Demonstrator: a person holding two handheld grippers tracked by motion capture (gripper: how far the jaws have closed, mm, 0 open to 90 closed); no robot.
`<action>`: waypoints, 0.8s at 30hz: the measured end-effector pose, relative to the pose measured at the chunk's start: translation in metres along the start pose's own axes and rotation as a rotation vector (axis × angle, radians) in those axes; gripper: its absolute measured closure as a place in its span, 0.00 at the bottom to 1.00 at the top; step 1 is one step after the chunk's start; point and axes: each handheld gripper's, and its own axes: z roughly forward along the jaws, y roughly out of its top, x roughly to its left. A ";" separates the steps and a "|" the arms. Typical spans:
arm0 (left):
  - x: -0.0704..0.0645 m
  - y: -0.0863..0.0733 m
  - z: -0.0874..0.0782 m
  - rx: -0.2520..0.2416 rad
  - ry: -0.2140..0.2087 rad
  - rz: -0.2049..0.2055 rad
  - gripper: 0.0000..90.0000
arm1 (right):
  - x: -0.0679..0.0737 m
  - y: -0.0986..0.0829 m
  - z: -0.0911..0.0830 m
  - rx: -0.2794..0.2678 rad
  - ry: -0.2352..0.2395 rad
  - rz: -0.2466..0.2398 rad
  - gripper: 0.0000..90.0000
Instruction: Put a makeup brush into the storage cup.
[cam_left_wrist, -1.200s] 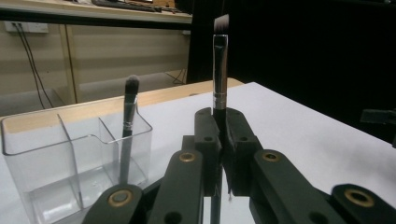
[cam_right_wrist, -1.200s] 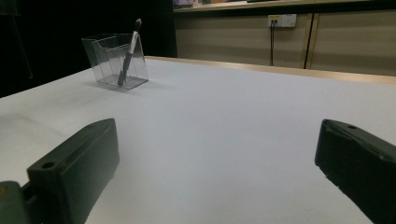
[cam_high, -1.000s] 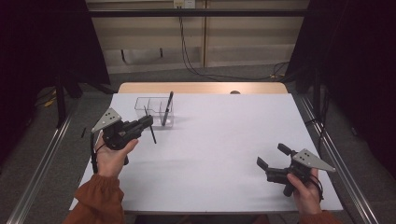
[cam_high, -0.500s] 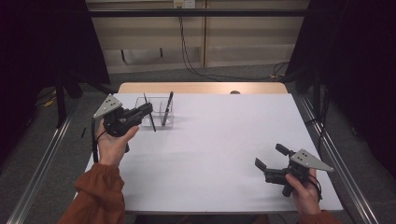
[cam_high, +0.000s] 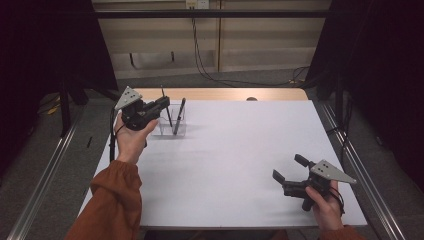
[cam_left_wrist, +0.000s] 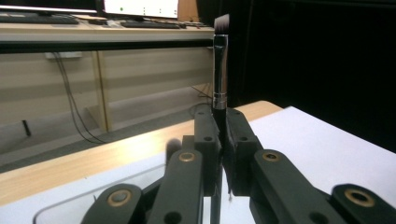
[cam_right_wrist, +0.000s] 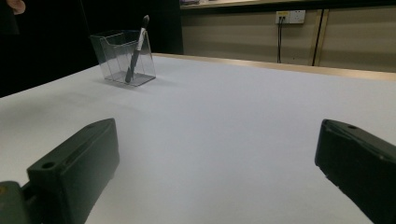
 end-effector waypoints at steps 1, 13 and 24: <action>0.001 0.000 0.002 -0.004 0.007 -0.004 0.95 | 0.000 0.000 0.000 -0.002 0.001 0.000 0.00; 0.000 0.001 0.027 -0.003 0.016 0.001 0.95 | 0.001 0.000 0.000 0.002 0.016 -0.006 0.00; 0.005 -0.003 0.047 0.004 0.052 0.029 0.94 | 0.001 0.000 0.000 0.001 0.016 -0.004 0.00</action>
